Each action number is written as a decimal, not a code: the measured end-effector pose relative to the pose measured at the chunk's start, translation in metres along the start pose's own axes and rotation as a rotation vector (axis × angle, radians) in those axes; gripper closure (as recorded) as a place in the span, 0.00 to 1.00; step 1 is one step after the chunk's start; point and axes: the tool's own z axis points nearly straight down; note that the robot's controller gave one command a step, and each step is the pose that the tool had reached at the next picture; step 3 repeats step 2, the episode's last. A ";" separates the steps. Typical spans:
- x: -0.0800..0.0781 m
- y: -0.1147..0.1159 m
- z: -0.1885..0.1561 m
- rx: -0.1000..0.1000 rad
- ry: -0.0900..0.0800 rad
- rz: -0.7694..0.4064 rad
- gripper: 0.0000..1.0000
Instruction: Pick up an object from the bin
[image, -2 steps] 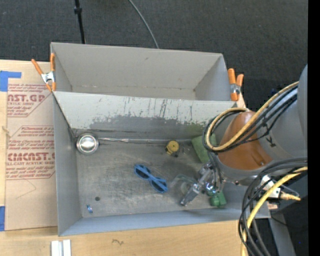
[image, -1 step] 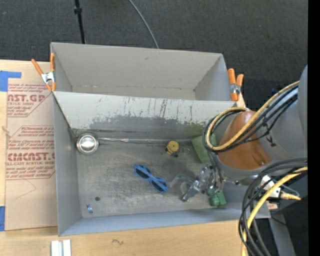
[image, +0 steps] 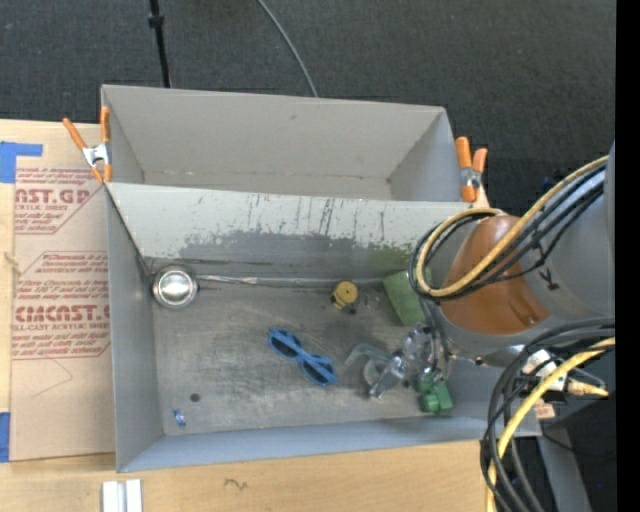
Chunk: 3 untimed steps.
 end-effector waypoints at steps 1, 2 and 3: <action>0.001 0.000 0.001 0.001 0.001 0.000 1.00; -0.001 0.001 -0.091 -0.003 -0.006 -0.002 1.00; -0.001 0.001 -0.091 -0.003 -0.006 -0.002 1.00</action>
Offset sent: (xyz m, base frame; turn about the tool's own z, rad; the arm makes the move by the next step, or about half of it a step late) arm 0.0000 0.0001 0.0001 0.0000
